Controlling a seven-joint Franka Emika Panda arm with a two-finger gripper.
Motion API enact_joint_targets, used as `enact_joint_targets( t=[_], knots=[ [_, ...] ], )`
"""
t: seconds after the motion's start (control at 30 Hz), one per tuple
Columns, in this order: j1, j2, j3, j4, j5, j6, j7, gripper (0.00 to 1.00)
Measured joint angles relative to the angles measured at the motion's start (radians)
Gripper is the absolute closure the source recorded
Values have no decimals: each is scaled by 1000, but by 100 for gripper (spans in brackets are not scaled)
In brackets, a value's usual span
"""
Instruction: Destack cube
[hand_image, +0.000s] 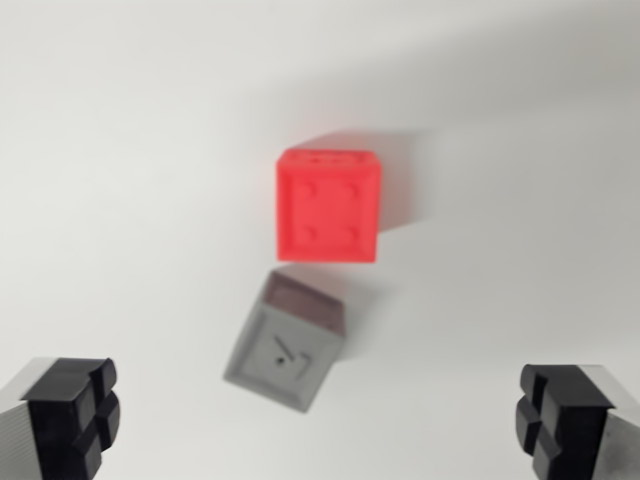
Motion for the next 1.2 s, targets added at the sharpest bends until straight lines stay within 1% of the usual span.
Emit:
enact_joint_targets(
  t=[0.23,0.6,0.93,1.2],
  knots=[
    [0,-49,0,26,-11,-74,9,0],
    [0,-101,0,67,-21,-168,16,0],
    [0,-127,0,97,-25,-223,20,0],
    [0,-136,1,109,-26,-244,21,0]
  ],
)
